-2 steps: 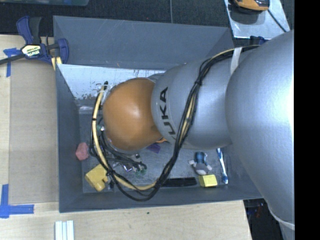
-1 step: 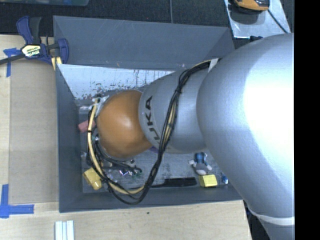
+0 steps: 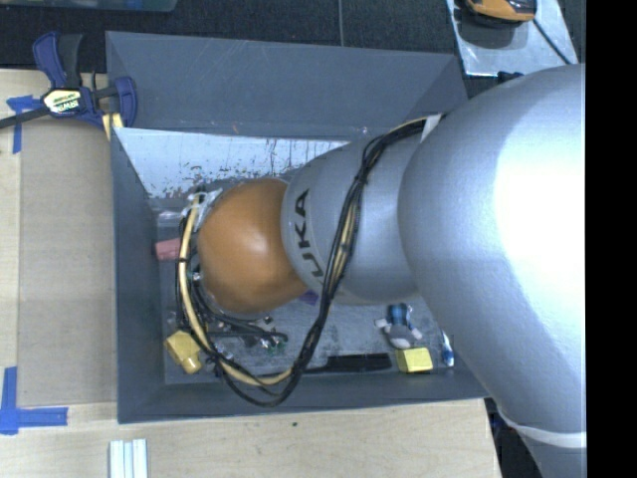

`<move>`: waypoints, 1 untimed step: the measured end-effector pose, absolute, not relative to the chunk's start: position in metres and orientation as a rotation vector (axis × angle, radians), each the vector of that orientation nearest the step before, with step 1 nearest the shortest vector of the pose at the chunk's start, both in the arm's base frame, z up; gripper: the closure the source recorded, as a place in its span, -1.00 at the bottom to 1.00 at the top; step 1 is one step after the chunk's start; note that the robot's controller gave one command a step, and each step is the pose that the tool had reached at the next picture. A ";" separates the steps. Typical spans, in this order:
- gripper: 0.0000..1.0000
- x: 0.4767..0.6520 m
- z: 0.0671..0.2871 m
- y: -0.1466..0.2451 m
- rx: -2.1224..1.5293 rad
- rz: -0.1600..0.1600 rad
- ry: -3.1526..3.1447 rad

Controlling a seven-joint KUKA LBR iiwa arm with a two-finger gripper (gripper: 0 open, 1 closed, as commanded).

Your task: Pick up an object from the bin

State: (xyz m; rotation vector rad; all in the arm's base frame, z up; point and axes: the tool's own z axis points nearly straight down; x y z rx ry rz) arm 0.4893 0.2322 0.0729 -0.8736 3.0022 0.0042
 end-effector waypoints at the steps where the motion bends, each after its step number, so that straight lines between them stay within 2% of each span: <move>1: 1.00 0.489 0.073 0.232 -0.873 0.004 3.002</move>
Offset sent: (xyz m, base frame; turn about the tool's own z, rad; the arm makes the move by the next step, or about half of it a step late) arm 0.0000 0.0000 0.0312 0.0000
